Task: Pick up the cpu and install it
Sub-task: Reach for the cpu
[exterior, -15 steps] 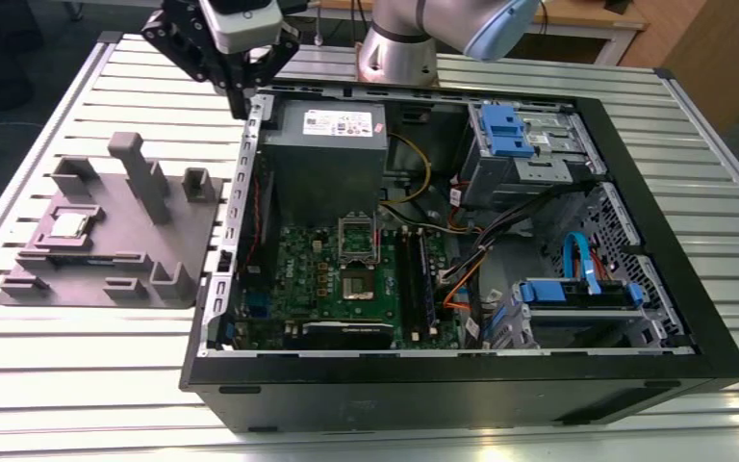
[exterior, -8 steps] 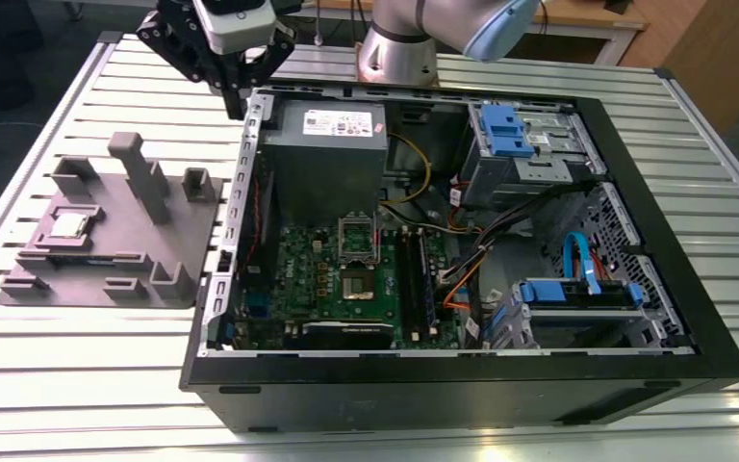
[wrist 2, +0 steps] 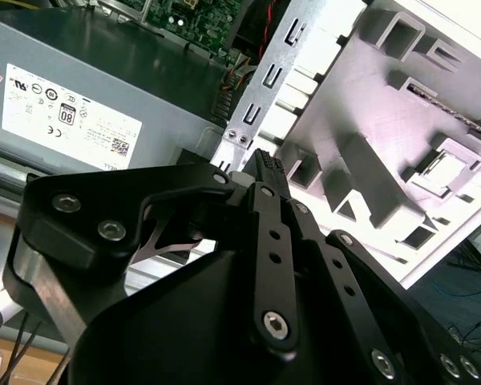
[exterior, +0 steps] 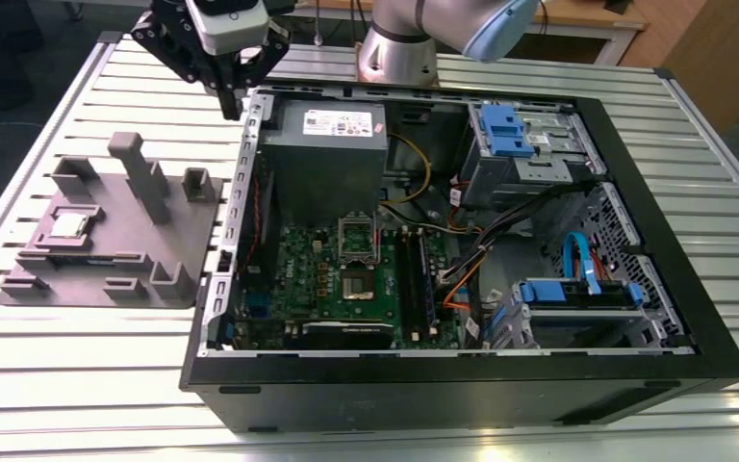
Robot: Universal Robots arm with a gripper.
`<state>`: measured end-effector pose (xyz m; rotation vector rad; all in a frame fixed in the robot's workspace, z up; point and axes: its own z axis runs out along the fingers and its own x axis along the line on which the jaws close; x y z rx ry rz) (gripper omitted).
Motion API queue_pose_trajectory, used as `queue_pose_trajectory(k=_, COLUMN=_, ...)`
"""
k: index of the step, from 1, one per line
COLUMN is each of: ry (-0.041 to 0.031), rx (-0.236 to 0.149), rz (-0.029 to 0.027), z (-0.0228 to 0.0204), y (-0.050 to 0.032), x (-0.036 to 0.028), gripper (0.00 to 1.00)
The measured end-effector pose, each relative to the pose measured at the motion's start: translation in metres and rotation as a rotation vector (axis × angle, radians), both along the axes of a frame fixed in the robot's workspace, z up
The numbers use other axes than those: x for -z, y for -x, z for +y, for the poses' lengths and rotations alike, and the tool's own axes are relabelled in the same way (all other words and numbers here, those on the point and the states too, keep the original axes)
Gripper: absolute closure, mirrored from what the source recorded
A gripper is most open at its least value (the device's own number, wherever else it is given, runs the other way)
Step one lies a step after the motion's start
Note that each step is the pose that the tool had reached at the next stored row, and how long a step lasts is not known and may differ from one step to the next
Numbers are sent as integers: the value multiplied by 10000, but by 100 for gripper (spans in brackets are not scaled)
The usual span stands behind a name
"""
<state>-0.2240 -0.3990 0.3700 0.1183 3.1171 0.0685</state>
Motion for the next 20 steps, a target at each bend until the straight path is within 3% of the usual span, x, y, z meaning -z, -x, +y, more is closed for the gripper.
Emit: queue_pose_trajectory(k=20, ry=0, rx=0, rz=0, z=0, y=109, x=18, gripper=89)
